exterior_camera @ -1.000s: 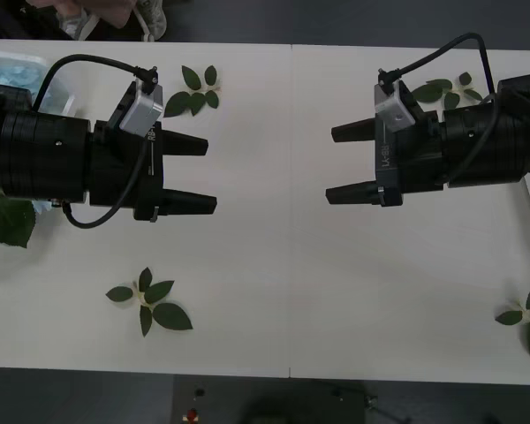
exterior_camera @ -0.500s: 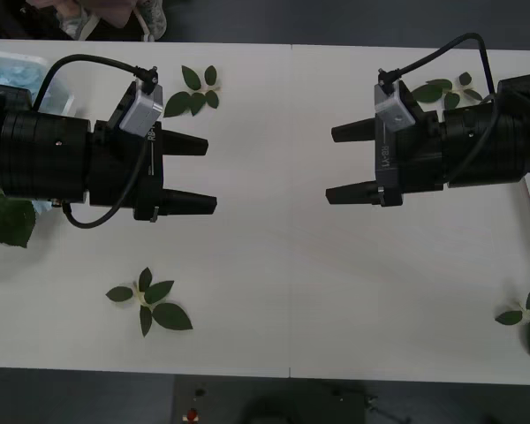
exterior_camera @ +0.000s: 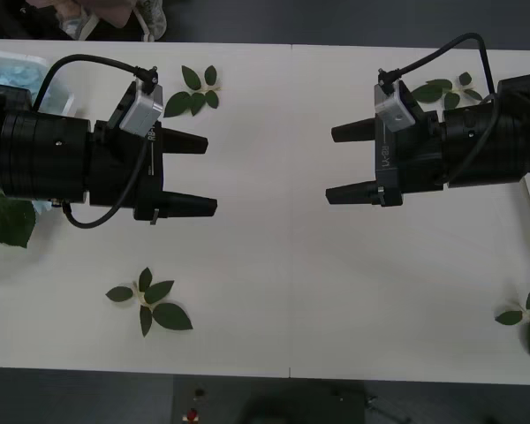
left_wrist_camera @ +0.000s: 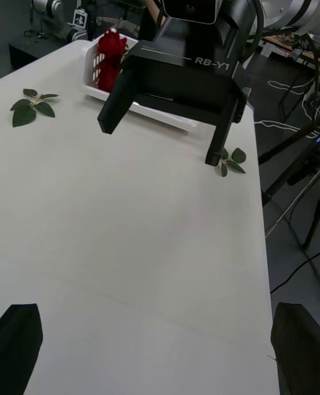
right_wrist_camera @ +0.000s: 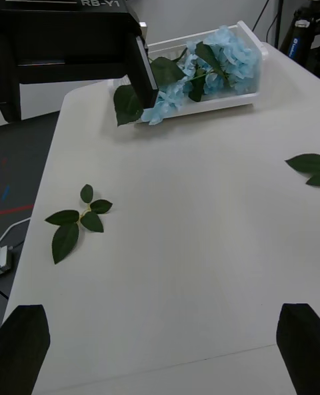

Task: Put the red flowers into the right box and the blue flowers into the left box

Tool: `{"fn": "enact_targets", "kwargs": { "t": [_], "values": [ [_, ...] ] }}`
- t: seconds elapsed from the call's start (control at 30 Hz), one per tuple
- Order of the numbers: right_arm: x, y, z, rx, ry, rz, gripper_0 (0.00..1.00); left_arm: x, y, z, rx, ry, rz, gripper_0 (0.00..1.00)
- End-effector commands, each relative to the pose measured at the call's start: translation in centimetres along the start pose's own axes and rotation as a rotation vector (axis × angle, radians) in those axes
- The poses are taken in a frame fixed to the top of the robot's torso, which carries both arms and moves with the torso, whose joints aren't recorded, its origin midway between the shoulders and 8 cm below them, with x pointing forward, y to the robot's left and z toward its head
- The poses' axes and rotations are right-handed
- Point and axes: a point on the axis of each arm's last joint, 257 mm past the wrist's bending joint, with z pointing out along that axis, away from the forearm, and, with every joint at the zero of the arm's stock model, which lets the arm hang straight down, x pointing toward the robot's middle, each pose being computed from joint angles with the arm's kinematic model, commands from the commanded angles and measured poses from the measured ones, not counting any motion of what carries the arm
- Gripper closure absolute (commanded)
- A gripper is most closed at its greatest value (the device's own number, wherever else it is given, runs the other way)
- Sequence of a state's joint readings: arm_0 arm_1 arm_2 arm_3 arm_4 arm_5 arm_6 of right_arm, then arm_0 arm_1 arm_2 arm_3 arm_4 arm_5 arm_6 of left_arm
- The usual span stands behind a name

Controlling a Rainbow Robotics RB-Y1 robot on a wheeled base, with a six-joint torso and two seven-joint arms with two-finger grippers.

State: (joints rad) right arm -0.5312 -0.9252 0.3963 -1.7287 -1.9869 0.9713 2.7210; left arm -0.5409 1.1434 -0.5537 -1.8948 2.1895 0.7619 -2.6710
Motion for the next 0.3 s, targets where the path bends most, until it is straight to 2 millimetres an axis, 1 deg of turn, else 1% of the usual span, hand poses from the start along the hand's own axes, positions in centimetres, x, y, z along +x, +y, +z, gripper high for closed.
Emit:
{"fn": "enact_targets", "kwargs": {
  "t": [0.03, 0.3],
  "values": [
    [-1.61, -0.18, -0.41, 0.008, -0.014, -0.023, 0.0, -1.98, 0.51, -0.84, -0.01, 0.006, 0.084, 0.0],
    [-1.61, -0.18, -0.41, 0.008, -0.014, -0.023, 0.0, -1.98, 0.51, -0.84, -0.01, 0.006, 0.084, 0.0]
  ]
}}
